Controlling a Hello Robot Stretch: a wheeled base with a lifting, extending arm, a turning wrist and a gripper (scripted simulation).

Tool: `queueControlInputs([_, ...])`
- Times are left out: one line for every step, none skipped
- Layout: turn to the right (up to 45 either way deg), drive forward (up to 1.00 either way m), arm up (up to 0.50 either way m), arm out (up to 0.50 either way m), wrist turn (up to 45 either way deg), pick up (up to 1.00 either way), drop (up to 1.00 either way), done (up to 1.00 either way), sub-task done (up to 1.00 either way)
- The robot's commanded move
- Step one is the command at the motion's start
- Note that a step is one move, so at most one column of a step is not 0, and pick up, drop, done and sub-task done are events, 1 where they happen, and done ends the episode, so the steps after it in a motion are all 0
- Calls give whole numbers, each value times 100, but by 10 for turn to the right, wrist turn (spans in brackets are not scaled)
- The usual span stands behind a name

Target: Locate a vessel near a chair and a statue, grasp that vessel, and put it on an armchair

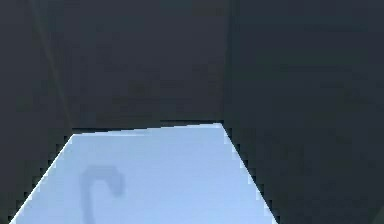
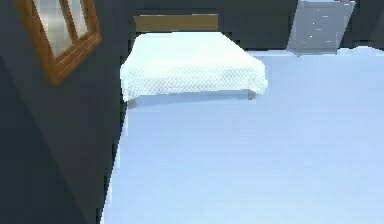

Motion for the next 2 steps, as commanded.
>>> queueControlInputs([-450, 0, 0, 0, 0, 0, 0, 0, 0])
queueControlInputs([-150, 0, 0, 0, 0, 0, 0, 0, 0])
